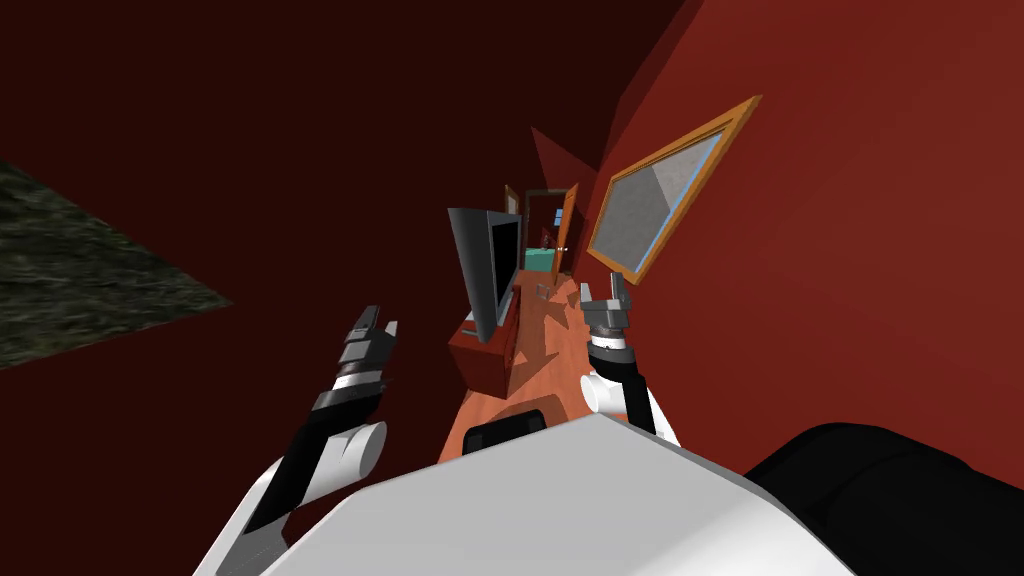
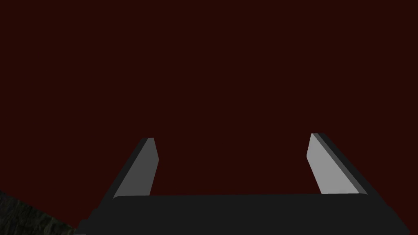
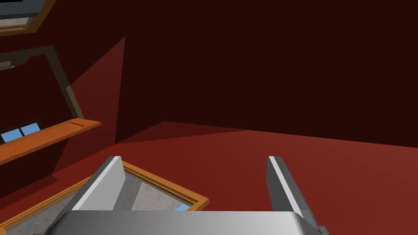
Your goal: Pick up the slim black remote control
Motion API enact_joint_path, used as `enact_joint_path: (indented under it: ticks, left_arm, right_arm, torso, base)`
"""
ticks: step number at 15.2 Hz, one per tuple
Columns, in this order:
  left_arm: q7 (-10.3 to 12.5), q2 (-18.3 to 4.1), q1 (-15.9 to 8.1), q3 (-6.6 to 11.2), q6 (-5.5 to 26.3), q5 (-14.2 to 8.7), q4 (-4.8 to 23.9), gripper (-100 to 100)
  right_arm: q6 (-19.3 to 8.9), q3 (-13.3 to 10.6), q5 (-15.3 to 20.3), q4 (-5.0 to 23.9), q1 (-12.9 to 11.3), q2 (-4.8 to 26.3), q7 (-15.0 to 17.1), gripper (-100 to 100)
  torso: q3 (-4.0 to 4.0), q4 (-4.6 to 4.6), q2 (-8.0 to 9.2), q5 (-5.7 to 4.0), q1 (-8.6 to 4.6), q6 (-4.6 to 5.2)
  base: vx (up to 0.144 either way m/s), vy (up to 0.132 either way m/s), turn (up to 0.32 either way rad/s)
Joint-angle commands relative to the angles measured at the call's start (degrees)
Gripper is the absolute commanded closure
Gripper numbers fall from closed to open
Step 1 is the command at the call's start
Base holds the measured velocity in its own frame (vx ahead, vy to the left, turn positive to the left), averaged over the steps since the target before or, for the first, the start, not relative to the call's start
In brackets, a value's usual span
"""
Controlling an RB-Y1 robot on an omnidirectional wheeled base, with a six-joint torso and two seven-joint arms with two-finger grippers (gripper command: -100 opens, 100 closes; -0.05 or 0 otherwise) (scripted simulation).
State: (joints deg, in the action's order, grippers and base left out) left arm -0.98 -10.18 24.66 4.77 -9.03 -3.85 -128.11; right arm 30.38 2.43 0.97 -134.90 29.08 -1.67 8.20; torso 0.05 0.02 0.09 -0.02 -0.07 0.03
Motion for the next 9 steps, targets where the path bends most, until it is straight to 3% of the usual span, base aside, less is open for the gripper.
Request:
enact_joint_path:
  ticks: [1, 3, 4, 6, 7, 9]
  left_arm:
    - [-0.2, -1.0, -1.7, 2.09, 2.9, -0.1, 1.7, -100]
    - [-0.2, -1.0, -1.7, 2.09, 4.6, -0.1, 1.7, -100]
    - [-0.5, -1.6, -2.6, 3.67, 6.1, -0.2, 2.7, -100]
    - [-0.5, -1.6, -2.6, 3.67, 8.0, -0.2, 2.7, -100]
    - [-0.8, -2.2, -3.6, 5.3, 9.4, -0.3, 3.7, -100]
    - [-0.8, -2.2, -3.6, 5.3, 11.4, -0.3, 3.7, -100]
  right_arm:
    - [0.0, 0.0, 0.0, 0.0, 0.0, 0.0, 0.0, 0]
    - [0.0, 0.0, 0.0, 0.0, 0.0, 0.0, 0.0, 0]
    - [0.0, 0.0, 0.0, 0.0, 0.0, 0.0, 0.0, 0]
    - [0.0, 0.0, 0.0, 0.0, 0.0, 0.0, 0.0, 0]
    - [0.0, 0.0, 0.0, 0.0, 0.0, 0.0, 0.0, 0]
    - [0.0, 0.0, 0.0, 0.0, 0.0, 0.0, 0.0, 0]
  torso:
    - [0.0, 0.0, 0.0, 0.0, 0.0, 0.0]
    - [-0.01, 0.0, -0.01, -0.01, -0.03, 0.01]
    - [-0.01, 0.0, -0.01, 0.0, 0.0, -0.03]
    - [-0.01, 0.0, -0.02, 0.0, 0.0, 0.0]
    - [-0.01, -0.01, -0.03, 0.0, 0.02, -0.03]
    - [-0.02, -0.01, -0.03, 0.0, -0.01, 0.01]
  base:
    - [-0.021, -0.036, -0.289]
    - [-0.017, -0.025, -0.179]
    - [-0.014, -0.027, -0.221]
    - [-0.011, -0.021, -0.162]
    - [-0.013, -0.028, -0.221]
    - [-0.009, -0.022, -0.189]
